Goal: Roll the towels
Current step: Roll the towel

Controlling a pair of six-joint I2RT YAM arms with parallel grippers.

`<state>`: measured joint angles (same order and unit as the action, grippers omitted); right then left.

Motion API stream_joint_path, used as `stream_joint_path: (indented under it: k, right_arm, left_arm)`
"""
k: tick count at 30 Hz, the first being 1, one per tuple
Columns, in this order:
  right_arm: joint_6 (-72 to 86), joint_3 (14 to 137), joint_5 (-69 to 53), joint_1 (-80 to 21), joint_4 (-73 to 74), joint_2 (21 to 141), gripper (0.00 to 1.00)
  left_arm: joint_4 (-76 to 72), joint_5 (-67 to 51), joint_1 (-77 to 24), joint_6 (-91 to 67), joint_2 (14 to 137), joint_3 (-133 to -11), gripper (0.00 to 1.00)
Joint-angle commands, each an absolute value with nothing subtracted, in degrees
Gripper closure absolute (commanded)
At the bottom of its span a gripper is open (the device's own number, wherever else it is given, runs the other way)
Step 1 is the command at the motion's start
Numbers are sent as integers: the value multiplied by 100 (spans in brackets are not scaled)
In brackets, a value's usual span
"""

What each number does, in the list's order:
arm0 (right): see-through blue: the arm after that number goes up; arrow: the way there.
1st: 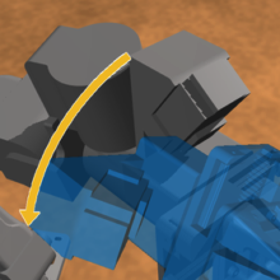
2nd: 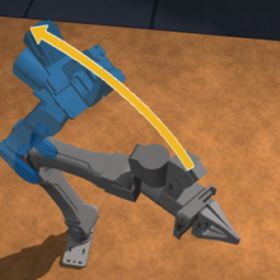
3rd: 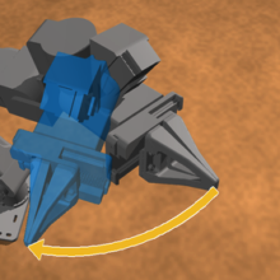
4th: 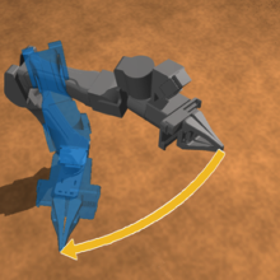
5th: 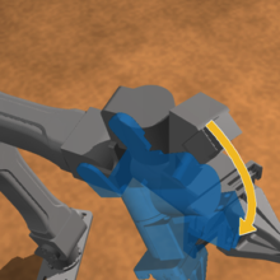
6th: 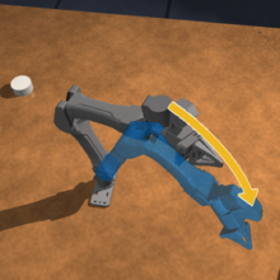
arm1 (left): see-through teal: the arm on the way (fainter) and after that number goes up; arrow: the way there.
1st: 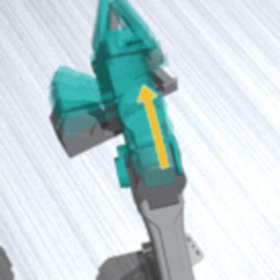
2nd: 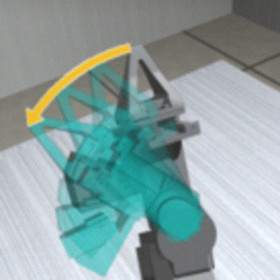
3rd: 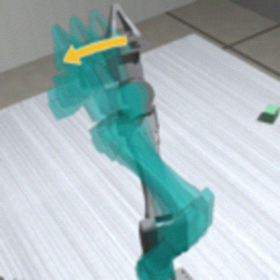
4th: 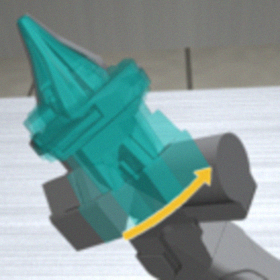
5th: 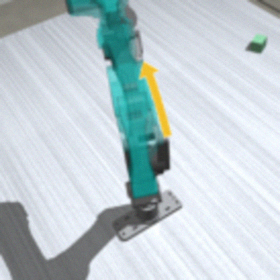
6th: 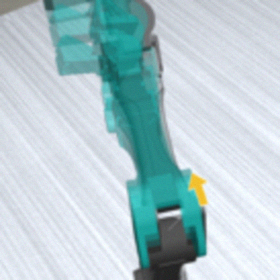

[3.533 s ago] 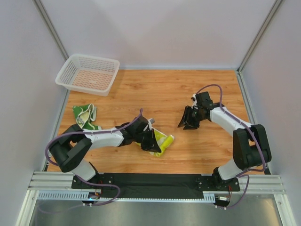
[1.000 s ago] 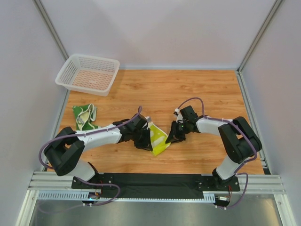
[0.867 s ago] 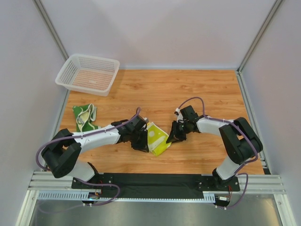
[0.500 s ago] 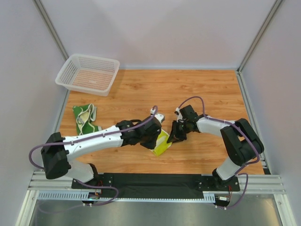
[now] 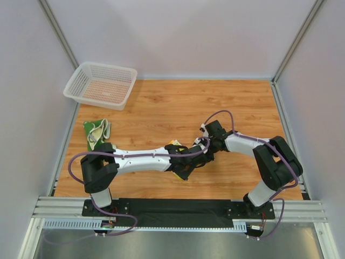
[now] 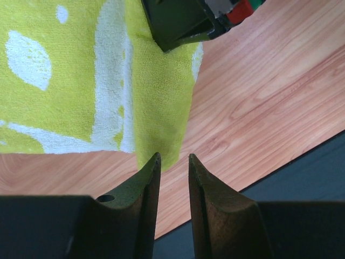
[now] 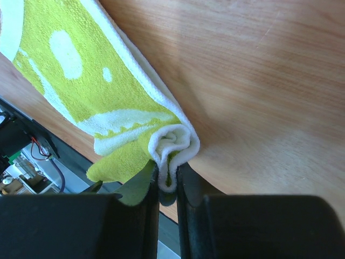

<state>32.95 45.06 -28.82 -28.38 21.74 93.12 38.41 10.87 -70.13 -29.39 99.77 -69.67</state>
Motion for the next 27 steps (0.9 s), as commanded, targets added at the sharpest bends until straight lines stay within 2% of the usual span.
stream_joint_path:
  k: [1, 18, 27]
  right_arm:
    - [3182, 4641, -2777, -2865, 2276, 9158, 90]
    - [3155, 4702, -2777, -2874, 2320, 9211, 90]
    - [3155, 4772, -2751, -2865, 2382, 9237, 91]
  left_arm:
    - [3832, 1178, -7049, -2795, 9993, -7190, 66]
    - [3858, 1652, -7049, -2514, 10239, -7049, 62]
    - [3551, 1459, -7058, -2408, 10388, -6716, 59]
